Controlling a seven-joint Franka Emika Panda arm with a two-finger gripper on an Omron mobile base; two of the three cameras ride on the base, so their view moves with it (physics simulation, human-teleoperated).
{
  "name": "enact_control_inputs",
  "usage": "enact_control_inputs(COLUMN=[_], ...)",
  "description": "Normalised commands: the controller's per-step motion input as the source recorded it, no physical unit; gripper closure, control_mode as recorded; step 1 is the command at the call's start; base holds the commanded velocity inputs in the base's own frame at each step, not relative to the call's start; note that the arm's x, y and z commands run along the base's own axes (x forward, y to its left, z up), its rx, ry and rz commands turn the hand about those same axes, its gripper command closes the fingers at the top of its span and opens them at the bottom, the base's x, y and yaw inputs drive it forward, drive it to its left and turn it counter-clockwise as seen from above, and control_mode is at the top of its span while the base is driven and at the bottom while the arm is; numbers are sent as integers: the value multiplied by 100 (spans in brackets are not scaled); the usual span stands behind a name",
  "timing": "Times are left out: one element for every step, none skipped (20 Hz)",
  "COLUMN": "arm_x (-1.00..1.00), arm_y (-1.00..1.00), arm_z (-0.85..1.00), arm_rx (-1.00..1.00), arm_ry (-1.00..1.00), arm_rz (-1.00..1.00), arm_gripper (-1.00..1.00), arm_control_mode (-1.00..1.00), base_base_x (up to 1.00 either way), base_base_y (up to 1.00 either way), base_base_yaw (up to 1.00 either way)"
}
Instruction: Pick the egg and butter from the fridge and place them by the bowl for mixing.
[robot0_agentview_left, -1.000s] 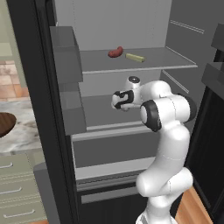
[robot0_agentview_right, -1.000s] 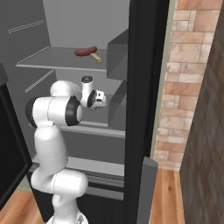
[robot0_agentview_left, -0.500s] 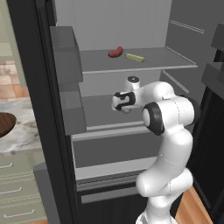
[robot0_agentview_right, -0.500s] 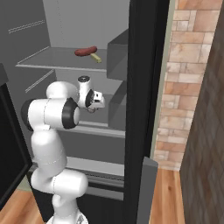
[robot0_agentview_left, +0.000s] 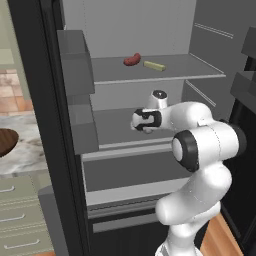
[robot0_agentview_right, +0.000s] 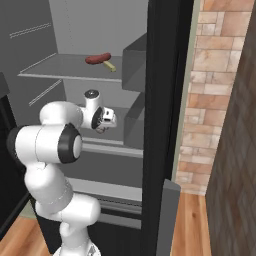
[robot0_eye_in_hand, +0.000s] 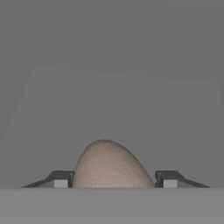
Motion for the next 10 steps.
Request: enact_control_inputs(arm_x=[-43,-53,-53,-56,-56,-55,-56,-62,-65,-68], arm_y=[0,-1,0,0,0,0,0,-5,-4,-1], arm_z=[56,58,55,56,56,55,56,52,48,43], arm_rx=[0,0,0,0,0,0,0,0,0,0], arm_ry=[0,0,2,1,1,2,1,5,4,0], arm_rz=[0,8,10,7,7,5,4,0,0,0], arm_gripper=[100,100,100,100,100,100,100,100,100,100], arm_control_mode=[-100,-100,-100,-100,-100,-100,-100,-100,-100,-100], base_base_x=[0,0,0,0,0,0,0,0,0,0], base_base_y=[0,0,0,0,0,0,0,0,0,0], base_base_yaw=[0,0,0,0,0,0,0,0,0,0])
